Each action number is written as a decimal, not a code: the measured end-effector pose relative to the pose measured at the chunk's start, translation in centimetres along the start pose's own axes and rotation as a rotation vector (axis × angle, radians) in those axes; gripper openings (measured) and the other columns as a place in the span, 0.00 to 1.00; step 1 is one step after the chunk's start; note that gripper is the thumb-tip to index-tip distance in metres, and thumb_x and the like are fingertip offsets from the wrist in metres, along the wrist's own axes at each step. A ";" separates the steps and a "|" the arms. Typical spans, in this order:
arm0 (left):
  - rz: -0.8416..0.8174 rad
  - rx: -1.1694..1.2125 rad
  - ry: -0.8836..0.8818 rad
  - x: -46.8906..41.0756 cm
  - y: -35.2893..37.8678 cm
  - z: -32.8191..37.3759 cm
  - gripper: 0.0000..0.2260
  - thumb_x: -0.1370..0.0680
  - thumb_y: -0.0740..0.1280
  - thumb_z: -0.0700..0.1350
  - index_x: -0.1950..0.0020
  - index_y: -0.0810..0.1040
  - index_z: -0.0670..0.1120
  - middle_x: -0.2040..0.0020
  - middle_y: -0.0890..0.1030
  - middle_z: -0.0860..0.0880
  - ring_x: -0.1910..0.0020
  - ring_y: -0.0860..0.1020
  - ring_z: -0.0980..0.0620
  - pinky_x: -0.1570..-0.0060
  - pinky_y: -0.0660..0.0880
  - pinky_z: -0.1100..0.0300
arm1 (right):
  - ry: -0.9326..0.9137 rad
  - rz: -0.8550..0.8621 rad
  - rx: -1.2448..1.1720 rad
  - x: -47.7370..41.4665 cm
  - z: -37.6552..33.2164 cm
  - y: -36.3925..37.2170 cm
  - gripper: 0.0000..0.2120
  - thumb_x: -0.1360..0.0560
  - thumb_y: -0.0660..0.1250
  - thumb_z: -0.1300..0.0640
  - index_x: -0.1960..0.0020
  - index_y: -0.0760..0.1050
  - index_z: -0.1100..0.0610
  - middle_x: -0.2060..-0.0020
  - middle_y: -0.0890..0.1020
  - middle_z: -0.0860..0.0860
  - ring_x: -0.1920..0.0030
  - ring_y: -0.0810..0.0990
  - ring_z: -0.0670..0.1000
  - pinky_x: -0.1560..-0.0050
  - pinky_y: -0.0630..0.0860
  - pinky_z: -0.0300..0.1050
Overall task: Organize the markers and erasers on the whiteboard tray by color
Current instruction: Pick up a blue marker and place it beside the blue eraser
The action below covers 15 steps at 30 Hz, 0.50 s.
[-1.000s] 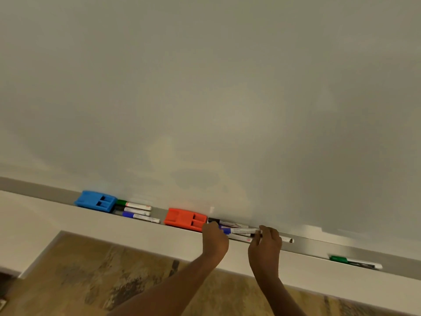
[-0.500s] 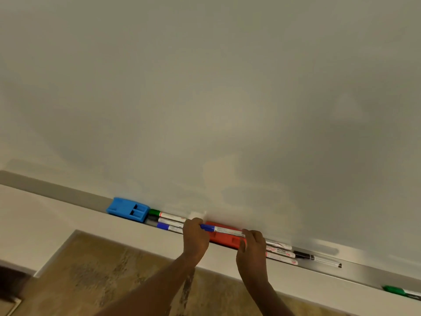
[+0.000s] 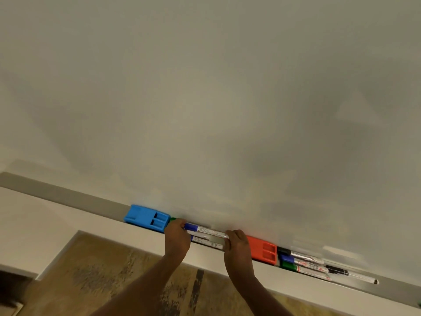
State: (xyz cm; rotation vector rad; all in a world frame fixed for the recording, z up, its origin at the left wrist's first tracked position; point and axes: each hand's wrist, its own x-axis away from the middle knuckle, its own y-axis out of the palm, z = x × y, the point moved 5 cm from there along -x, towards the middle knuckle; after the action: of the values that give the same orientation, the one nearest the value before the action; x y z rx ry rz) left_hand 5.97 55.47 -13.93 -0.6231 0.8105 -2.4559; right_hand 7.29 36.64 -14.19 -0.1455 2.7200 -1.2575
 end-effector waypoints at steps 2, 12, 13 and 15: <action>-0.019 -0.007 -0.007 -0.7 -0.4 -0.7 0.12 0.24 0.64 0.33 0.41 0.76 0.38 0.44 0.79 0.41 0.46 0.78 0.46 0.43 0.76 0.55 | 0.000 -0.024 0.020 -0.4 -0.6 1.0 0.11 0.25 0.64 0.67 0.45 0.78 0.58 0.51 0.79 0.54 0.52 0.76 0.50 0.50 0.74 0.39; -0.159 -0.117 0.016 -3.0 -0.5 -2.2 0.14 0.23 0.63 0.35 0.38 0.73 0.40 0.41 0.77 0.42 0.42 0.76 0.47 0.42 0.74 0.57 | 0.020 -0.120 0.052 -2.2 -2.2 3.9 0.13 0.24 0.64 0.66 0.41 0.76 0.58 0.44 0.78 0.54 0.48 0.77 0.50 0.44 0.75 0.39; -0.165 -0.121 0.020 -3.1 -0.5 -2.2 0.13 0.23 0.63 0.36 0.38 0.73 0.40 0.41 0.77 0.42 0.42 0.76 0.47 0.42 0.74 0.57 | 0.022 -0.121 0.055 -2.2 -2.2 4.0 0.13 0.24 0.64 0.66 0.41 0.76 0.58 0.44 0.78 0.54 0.48 0.77 0.50 0.45 0.75 0.39; -0.170 -0.123 0.034 -3.2 -0.4 -2.3 0.12 0.23 0.64 0.36 0.40 0.73 0.40 0.43 0.77 0.42 0.44 0.77 0.47 0.44 0.75 0.58 | 0.029 -0.128 0.051 -2.2 -2.2 4.3 0.14 0.24 0.63 0.67 0.41 0.76 0.58 0.44 0.77 0.54 0.48 0.77 0.51 0.45 0.76 0.39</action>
State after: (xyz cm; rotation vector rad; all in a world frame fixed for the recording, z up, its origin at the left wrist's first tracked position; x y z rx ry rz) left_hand 7.10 58.53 -16.19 -0.7237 0.9633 -2.5895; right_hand 8.93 41.41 -15.88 -0.3032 2.7389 -1.3713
